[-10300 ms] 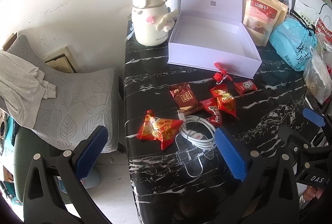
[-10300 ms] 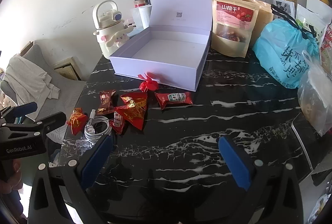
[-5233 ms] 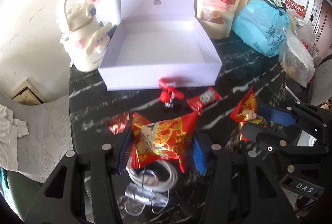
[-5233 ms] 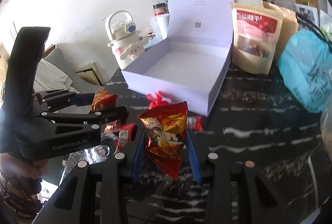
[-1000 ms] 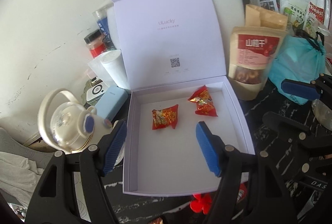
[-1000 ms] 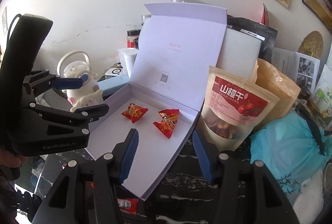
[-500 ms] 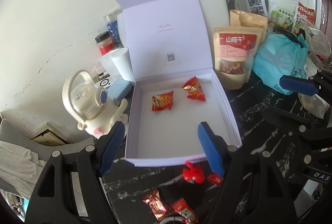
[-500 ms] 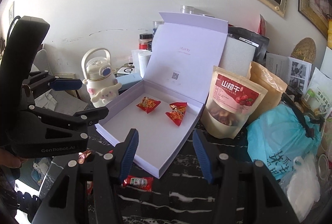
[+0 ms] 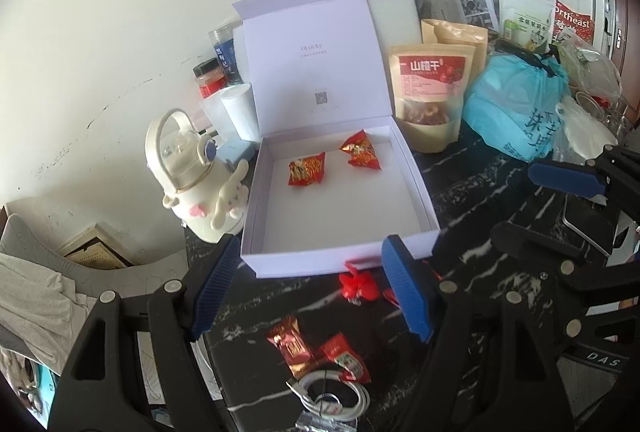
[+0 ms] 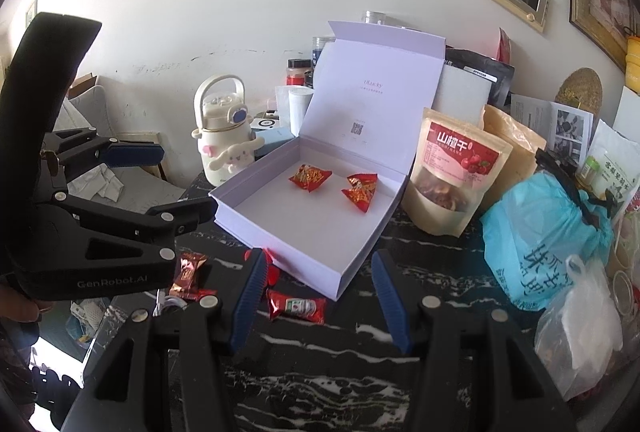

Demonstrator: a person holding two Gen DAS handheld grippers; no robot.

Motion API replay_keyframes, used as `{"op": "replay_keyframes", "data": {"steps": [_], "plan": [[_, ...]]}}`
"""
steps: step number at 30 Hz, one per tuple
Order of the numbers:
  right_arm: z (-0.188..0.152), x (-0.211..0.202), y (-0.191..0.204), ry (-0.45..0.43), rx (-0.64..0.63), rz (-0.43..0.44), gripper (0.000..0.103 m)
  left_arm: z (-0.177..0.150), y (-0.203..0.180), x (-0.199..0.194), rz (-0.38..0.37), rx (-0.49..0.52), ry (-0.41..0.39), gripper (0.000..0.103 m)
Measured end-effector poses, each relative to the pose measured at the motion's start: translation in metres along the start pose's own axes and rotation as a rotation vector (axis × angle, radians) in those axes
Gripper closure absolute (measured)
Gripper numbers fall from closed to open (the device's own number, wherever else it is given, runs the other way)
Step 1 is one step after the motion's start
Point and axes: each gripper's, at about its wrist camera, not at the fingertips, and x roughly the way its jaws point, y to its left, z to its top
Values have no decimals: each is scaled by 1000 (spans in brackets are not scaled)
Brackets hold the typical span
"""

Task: Organize objects
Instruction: 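Withdraw both open grippers from the box back over the table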

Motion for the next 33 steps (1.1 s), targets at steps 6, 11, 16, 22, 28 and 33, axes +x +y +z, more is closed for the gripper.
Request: {"op": "replay_keyframes", "data": {"steps": [6,11,16,22,28,33], "plan": [[-16,-6,10,15,0,10,48,-20,-3,-11,-12,-21,3,30],[-29,-7,19,30,0,24,48,-39,-4,-16,-18,-32,21,30],[-43,-3,31,52,-5,46,48,-59,-4,-19,-20,-45,42,30],[-57,6,39,81,-6,71,48,-81,0,-17,-21,-73,75,30],[-67,18,44,109,-2,99,48,-102,7,-13,-32,-124,118,30],[-76,29,48,137,-3,129,48,-117,10,-9,-31,-147,143,30]]}}
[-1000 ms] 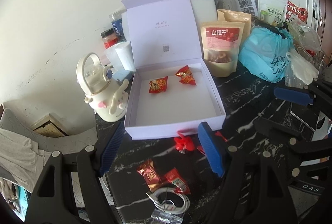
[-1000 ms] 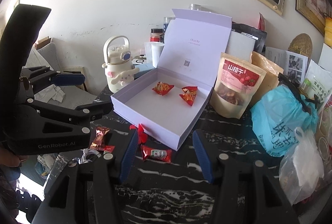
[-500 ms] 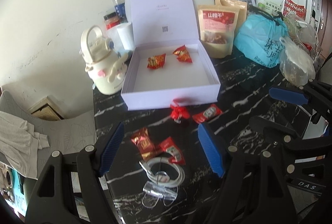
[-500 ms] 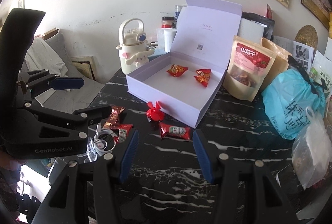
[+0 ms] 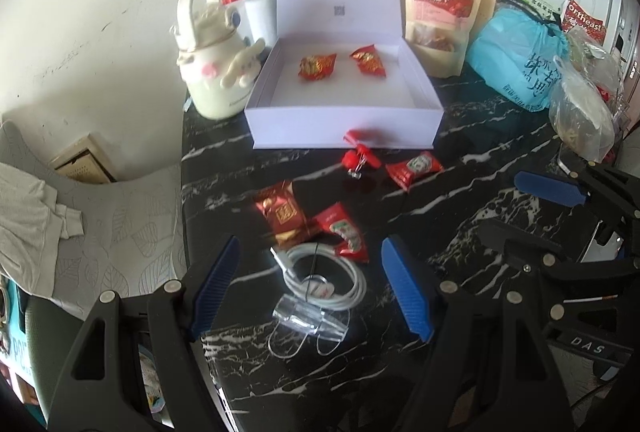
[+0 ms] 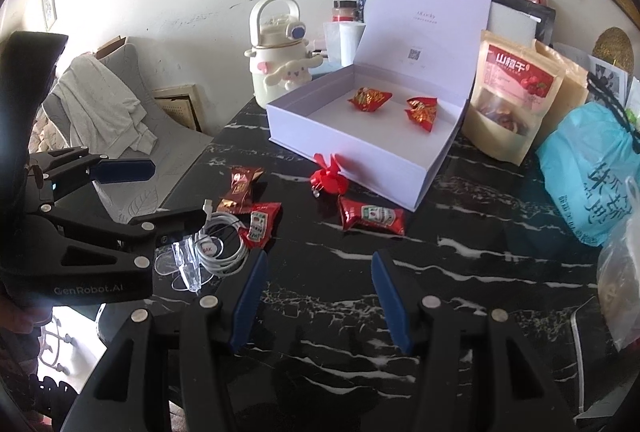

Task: Organize objects
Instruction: 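Withdraw both open grippers from the box back over the table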

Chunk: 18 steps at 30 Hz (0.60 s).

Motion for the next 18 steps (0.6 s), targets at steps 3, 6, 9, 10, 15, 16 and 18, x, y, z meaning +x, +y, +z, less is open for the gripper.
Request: {"op": "replay_keyframes", "data": {"steps": [3,6,9,10,15,16,18], "plan": [[-4,9,0,22,5,17,48,-8,2,6,-3,-13,18,29],[-7,17,-1,43,13,33,48,-15,6,13,-20,-29,42,27],[-10,26,-1,61,8,53,48,-23,10,21,-53,-46,57,27],[-11,28,0,67,3,58,48,-24,11,23,-62,-52,62,27],[-14,40,4,92,-10,90,48,-30,19,34,-96,-83,84,27],[-15,41,4,93,-9,94,48,-31,20,35,-97,-85,84,27],[-16,45,4,100,-8,102,48,-33,23,37,-98,-84,84,27]]}}
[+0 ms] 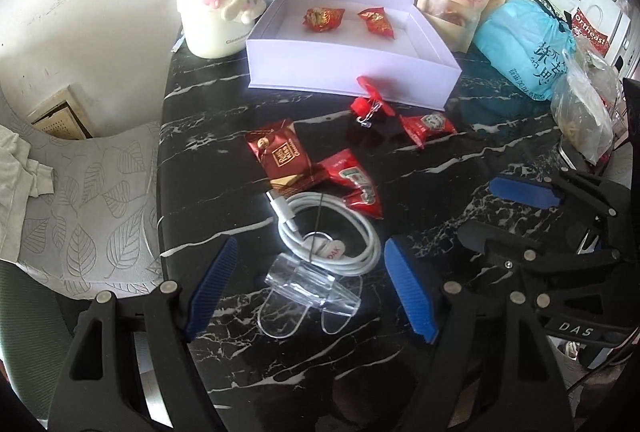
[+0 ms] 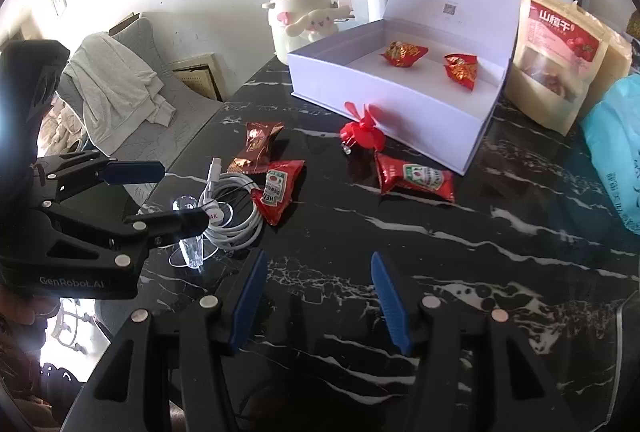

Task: Organize objects
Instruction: 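Withdraw both open grippers from the box back over the table, then grasp the clear plastic stand with the left gripper while the right grasps the ketchup packet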

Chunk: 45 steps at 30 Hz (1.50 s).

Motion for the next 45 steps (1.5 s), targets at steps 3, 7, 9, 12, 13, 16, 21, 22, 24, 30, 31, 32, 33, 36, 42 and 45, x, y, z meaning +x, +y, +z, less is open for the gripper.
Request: {"op": "replay_keyframes", "data": {"steps": [3,7,9,12,13,16,21,22,24,30,31,32,33,36,42,45], "plan": [[0,5,-3,8,13,4,48,-3,3,4,-10,3,14,26],[1,9,-10,16,37,6,48,-7,6,10,-26,4,40,26],[2,10,-13,20,47,8,48,-8,6,11,-40,7,46,26],[1,13,-16,31,54,12,48,-9,5,13,-55,21,52,26],[1,14,-16,34,54,14,48,-10,4,14,-60,26,57,25],[1,15,-17,36,55,14,48,-12,2,19,-92,40,83,25],[3,18,-23,28,74,7,48,-16,-2,25,-78,73,100,25],[4,19,-25,29,76,5,48,-17,-3,26,-68,83,101,25],[5,21,-28,34,83,1,48,-18,-4,28,-49,97,105,25],[11,25,-31,25,93,16,48,-21,-5,31,-42,147,87,25],[12,26,-31,23,92,18,48,-22,-4,31,-44,150,81,25],[13,27,-30,22,90,20,48,-22,-4,31,-45,154,74,25],[15,29,-30,21,87,22,48,-23,-3,31,-48,157,64,27],[20,31,-32,16,94,24,48,-23,-1,29,-53,156,39,37],[30,38,-23,6,79,59,48,-23,3,27,-69,146,32,44],[36,44,-14,10,65,94,48,-24,5,26,-75,141,32,44]]}}
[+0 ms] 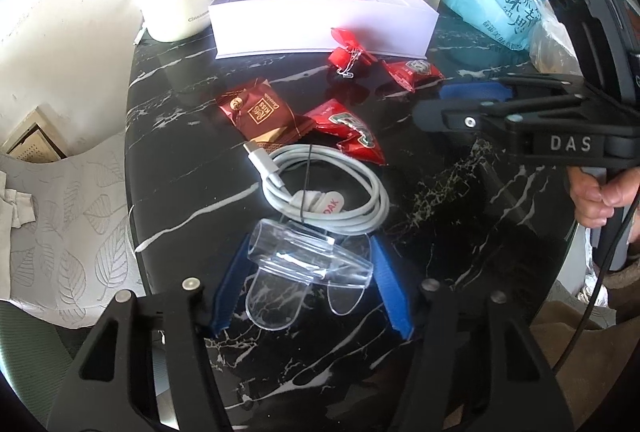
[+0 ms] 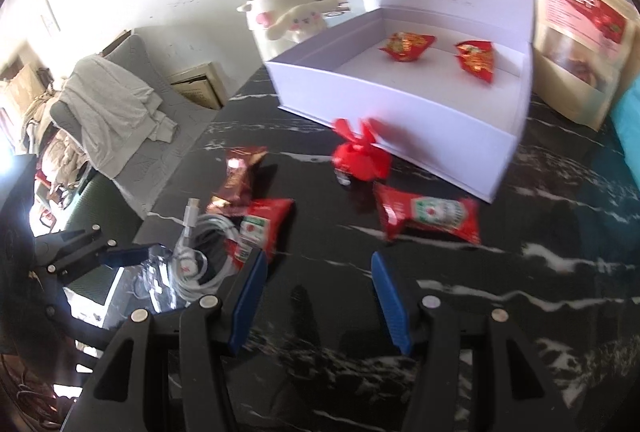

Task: Organize objects
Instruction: 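Grasp the clear plastic stand with the left gripper while the right grasps the ketchup packet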

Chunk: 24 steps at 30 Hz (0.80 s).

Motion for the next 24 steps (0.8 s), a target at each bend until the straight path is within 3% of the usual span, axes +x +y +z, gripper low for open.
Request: {"op": "replay_keyframes", "data": {"steps": [9,14,20,24], "plan": [[10,18,17,19,0,66,48,-6,12,-5,5,-62,10,44],[15,11,20,-10,8,82,48,-9,21,-8,13,-102,9,44],[16,25,25,22,3,70,48,-12,25,-8,23,-121,5,44],[12,31,24,33,12,44,63,-13,25,-9,28,-125,6,44]]}}
